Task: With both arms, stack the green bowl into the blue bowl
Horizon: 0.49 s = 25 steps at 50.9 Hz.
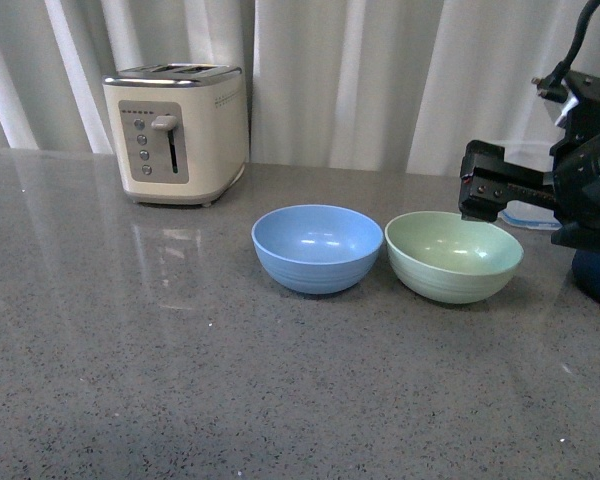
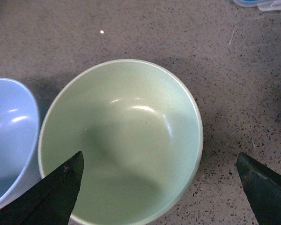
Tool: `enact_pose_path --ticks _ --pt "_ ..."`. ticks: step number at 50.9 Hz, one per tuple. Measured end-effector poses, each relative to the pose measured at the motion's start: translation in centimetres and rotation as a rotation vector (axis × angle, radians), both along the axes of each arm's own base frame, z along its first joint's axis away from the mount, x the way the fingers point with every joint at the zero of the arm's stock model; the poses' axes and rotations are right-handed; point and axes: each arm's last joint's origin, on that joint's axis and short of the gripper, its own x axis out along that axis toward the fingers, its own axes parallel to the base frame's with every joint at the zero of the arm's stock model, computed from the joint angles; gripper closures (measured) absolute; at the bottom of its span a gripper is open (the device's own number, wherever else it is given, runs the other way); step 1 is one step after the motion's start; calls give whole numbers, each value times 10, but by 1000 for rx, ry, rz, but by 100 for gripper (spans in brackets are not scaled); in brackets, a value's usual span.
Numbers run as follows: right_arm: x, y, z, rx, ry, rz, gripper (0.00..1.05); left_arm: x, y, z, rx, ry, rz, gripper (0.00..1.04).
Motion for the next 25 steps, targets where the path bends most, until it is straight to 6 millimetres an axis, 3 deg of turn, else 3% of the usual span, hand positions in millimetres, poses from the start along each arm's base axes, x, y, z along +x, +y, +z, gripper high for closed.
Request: enact_pose_path --ticks 25 --pt "32 -2 -28 -43 103 -60 10 0 0 0 0 0 0 7"
